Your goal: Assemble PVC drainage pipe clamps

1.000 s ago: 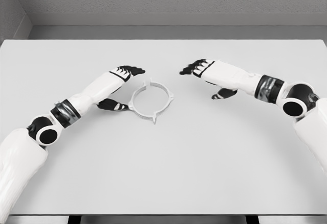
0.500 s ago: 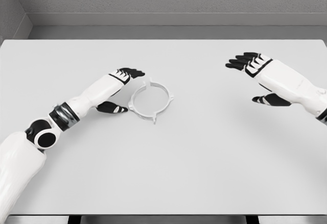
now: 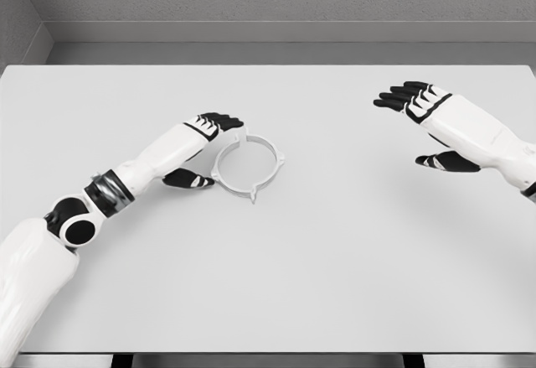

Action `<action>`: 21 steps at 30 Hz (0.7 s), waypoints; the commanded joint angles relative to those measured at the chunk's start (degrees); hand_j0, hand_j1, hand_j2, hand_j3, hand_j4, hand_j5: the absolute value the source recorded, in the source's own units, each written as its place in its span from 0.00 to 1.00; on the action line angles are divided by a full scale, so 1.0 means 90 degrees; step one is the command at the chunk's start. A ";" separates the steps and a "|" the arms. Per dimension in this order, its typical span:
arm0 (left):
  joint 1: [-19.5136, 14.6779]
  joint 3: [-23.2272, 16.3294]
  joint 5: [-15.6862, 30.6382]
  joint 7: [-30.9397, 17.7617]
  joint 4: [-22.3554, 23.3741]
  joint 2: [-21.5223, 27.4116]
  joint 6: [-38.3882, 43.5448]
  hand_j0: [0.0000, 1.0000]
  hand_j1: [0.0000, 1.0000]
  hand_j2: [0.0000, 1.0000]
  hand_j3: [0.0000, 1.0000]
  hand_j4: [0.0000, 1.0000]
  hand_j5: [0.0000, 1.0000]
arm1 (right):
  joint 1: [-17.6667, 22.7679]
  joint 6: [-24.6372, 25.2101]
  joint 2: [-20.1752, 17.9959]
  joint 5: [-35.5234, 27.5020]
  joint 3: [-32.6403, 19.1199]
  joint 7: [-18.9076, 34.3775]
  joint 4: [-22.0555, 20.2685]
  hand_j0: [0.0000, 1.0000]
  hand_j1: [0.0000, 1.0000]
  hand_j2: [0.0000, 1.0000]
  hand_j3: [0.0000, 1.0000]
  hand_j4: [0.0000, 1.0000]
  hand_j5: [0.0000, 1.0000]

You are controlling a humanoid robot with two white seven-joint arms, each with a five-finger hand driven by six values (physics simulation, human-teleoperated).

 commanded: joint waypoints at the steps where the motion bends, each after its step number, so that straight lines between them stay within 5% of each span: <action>1: -0.0010 -0.0003 0.0022 0.0003 0.0044 -0.0012 0.0003 1.00 1.00 1.00 1.00 1.00 1.00 | 0.0000 0.0015 -0.0002 -0.0045 -0.0002 -0.0006 -0.0003 1.00 1.00 1.00 1.00 1.00 1.00; 21: -0.0127 -0.0120 0.0002 -0.0006 0.0337 -0.0169 0.0003 1.00 1.00 1.00 1.00 1.00 1.00 | 0.0010 0.0015 -0.0002 -0.0055 -0.0002 -0.0015 -0.0003 1.00 1.00 1.00 1.00 1.00 1.00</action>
